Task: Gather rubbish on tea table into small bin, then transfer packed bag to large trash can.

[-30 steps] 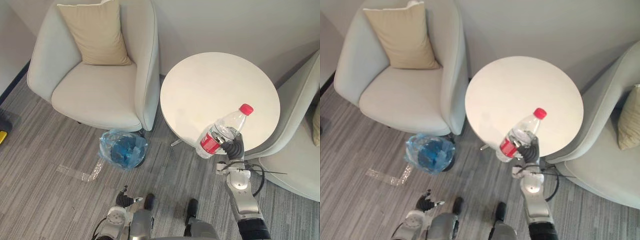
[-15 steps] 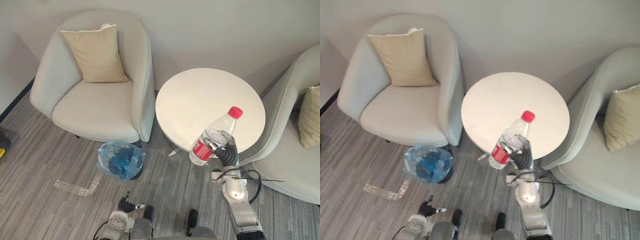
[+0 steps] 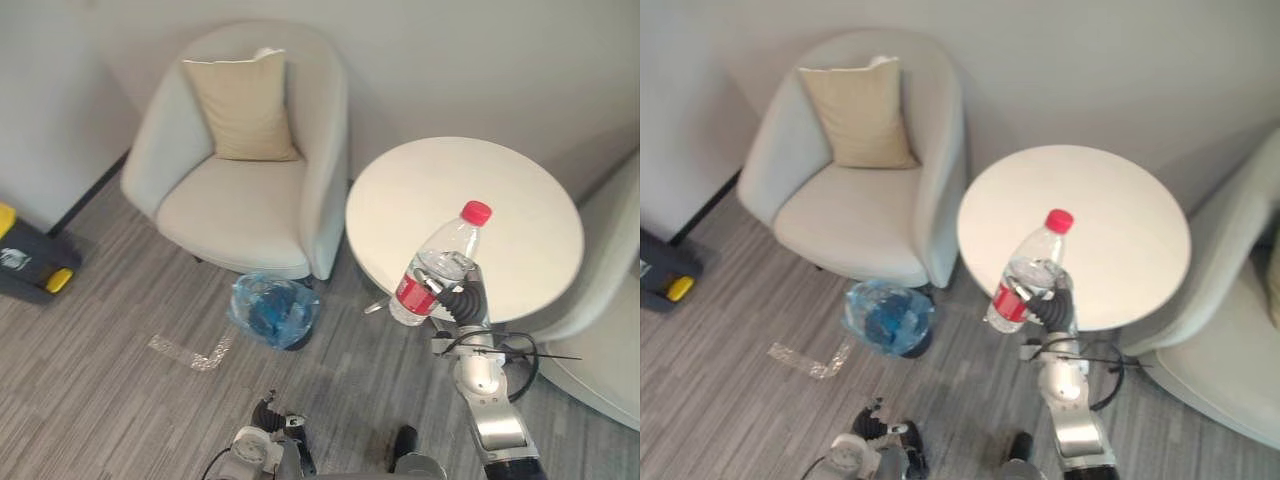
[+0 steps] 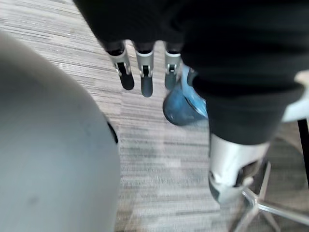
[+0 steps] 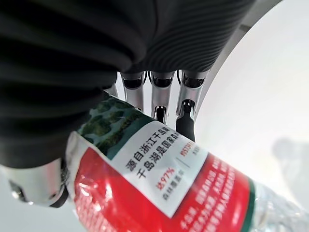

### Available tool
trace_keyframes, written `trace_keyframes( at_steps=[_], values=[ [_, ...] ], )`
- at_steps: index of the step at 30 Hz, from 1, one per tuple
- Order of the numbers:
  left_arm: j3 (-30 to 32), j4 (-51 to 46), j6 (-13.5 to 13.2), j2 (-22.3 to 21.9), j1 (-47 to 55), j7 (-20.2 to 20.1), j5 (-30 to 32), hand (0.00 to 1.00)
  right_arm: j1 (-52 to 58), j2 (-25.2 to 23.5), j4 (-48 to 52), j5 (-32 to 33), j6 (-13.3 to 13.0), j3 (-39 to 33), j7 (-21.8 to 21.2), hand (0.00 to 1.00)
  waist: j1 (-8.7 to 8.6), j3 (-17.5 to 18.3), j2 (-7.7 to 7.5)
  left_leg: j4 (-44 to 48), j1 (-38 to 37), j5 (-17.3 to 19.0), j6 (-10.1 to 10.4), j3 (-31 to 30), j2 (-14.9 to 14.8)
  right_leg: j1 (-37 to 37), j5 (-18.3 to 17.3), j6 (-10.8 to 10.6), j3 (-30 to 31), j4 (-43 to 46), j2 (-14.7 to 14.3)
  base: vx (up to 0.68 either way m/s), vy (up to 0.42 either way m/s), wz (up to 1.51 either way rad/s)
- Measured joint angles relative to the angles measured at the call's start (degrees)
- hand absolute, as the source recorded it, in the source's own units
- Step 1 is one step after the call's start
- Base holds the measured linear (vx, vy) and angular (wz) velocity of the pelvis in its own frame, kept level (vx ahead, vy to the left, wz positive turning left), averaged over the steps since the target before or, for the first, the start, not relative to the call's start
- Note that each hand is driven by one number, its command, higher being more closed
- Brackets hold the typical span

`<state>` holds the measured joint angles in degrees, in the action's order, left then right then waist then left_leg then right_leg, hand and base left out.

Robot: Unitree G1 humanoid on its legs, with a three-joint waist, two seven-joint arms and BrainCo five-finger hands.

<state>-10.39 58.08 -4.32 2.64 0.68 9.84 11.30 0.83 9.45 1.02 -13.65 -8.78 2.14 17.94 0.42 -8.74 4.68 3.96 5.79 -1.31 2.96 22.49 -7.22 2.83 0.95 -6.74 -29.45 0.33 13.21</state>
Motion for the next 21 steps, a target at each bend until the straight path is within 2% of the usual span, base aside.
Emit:
trace_keyframes(
  at_steps=[3, 4, 7, 8, 9, 10, 11, 12, 13, 14, 15, 18, 21],
  values=[
    [0.5, -0.2, -0.1, 0.9, 0.0, 0.1, -0.2, 0.00, -0.5, -3.0, -2.6, -1.1, 0.5, 1.7, -0.2, 1.00, 0.52, 0.3, -1.48, 0.0, -0.2, 0.5, -0.6, -1.5, 2.0, 1.5, 0.2, -0.8, -1.8, 0.1, 1.8, 0.09, 0.209, 0.49],
    [0.4, -0.2, 0.0, 1.7, 0.6, 0.1, -0.3, 0.00, 0.3, -4.4, -4.8, -2.0, 0.6, 5.3, -1.7, 1.00, -0.44, -0.2, -2.47, 3.1, -3.8, 7.2, -1.2, -4.7, 4.1, -5.6, -1.8, 5.2, 4.2, 26.9, 9.7, 0.22, 0.424, 0.58],
    [0.4, -0.7, 0.1, 3.2, 0.5, 0.1, -0.3, 0.00, 0.2, -4.8, -4.8, -2.1, 0.5, 6.2, -2.2, 1.00, -0.41, -0.2, -5.34, 4.5, -3.8, 7.9, -2.3, -6.0, 4.6, -6.1, -1.4, 5.7, 7.1, 28.3, 9.7, 0.24, 0.153, 0.24],
    [0.3, -0.6, 0.3, 3.2, 0.5, 0.1, -0.2, 0.00, 0.5, -4.5, -4.8, -2.0, 0.5, 6.0, -2.2, 1.00, -1.29, -0.7, -4.44, 4.2, -4.1, 8.6, -2.8, -8.5, 4.8, -8.2, -3.1, 6.1, 10.5, 32.4, 9.3, 0.14, -0.007, 0.41],
    [0.3, -0.6, 0.3, 3.0, 0.5, 0.1, -0.2, 0.00, 0.8, -4.5, -4.8, -2.0, 0.5, 5.8, -2.2, 1.00, -1.62, -1.1, -3.89, 4.1, -4.2, 8.8, -2.9, -9.7, 4.5, -9.1, -5.5, 5.5, 12.1, 33.6, 8.1, 0.18, -0.047, 0.64],
    [0.4, -0.6, 0.3, 2.8, 0.0, 0.3, -0.3, 0.00, 1.2, -4.0, -4.8, -2.0, 0.5, 5.1, -2.4, 1.00, -1.77, -1.6, -3.07, 3.8, -4.5, 9.0, -2.6, -13.7, 3.4, -11.9, -11.9, 5.2, 17.0, 34.5, 2.0, 0.16, -0.088, 0.68],
    [0.4, 0.2, 0.3, 2.9, -0.4, 0.2, -0.3, 0.00, 1.6, -3.5, -4.7, -2.0, 0.5, 4.8, -2.7, 1.00, -1.80, -2.3, -1.72, 3.2, -4.7, 9.0, -2.4, -16.3, 2.6, -13.9, -14.0, 4.9, 20.8, 33.0, -2.8, 0.18, -0.145, 1.15],
    [0.3, 1.7, 0.2, 3.3, -0.6, 0.1, -0.2, 0.00, 2.8, -2.5, -3.9, -2.0, 0.5, 4.6, -2.8, 1.00, -2.65, -2.2, -2.27, 3.5, -4.7, 9.0, -1.0, -19.7, 2.8, -15.1, -14.0, 4.2, 23.8, 26.9, -7.1, 0.15, -0.144, 1.13],
    [0.4, 1.9, 0.0, 3.3, -0.7, 0.1, -0.2, 0.00, 3.4, -2.4, -3.6, -2.0, 0.5, 4.5, -2.9, 1.00, -2.92, -2.1, -2.79, 4.3, -4.5, 8.8, -0.5, -20.6, 3.3, -14.8, -12.9, 4.7, 23.7, 24.5, -7.2, 0.19, -0.200, 1.63],
    [0.7, 2.2, 0.0, 4.0, -1.3, 0.1, -0.1, 0.00, 4.9, -2.5, -3.6, -2.0, 0.4, 3.8, -3.1, 1.00, -2.65, -1.9, -5.77, 7.8, -4.0, 10.4, 0.3, -23.3, 6.5, -15.0, -7.7, 5.0, 23.0, 19.6, -5.6, 0.27, -0.273, 1.31],
    [1.0, 2.4, 0.3, 2.4, -1.4, 0.3, -0.1, 0.00, 5.0, -1.3, -4.6, -2.0, 1.1, 3.0, -3.6, 1.00, -2.02, -1.1, -3.24, 9.5, -3.2, 11.4, 1.0, -24.8, 5.0, -14.2, -8.3, 4.7, 20.8, 20.9, -6.0, 0.28, -0.259, 1.15],
    [1.7, 2.3, 0.2, 0.2, 0.0, 0.1, -0.1, 0.00, 5.5, -0.3, -4.2, -1.8, 1.0, 2.4, -3.9, 1.00, -1.33, 0.4, 0.12, 7.9, -2.9, 11.6, 2.3, -26.4, 2.1, -11.4, -8.3, 4.7, 16.6, 16.6, -8.4, 0.21, -0.165, 0.60],
    [1.7, 2.2, 0.2, 0.1, -0.1, 0.1, -0.1, 0.00, 6.8, -0.6, -4.2, -1.4, 1.0, 1.6, -4.3, 1.00, -1.41, 0.3, -0.05, 7.5, -2.8, 10.8, 3.5, -26.5, 0.1, -7.5, -8.3, 4.7, 12.1, 13.5, -9.8, 0.12, -0.125, 0.68]
  ],
)
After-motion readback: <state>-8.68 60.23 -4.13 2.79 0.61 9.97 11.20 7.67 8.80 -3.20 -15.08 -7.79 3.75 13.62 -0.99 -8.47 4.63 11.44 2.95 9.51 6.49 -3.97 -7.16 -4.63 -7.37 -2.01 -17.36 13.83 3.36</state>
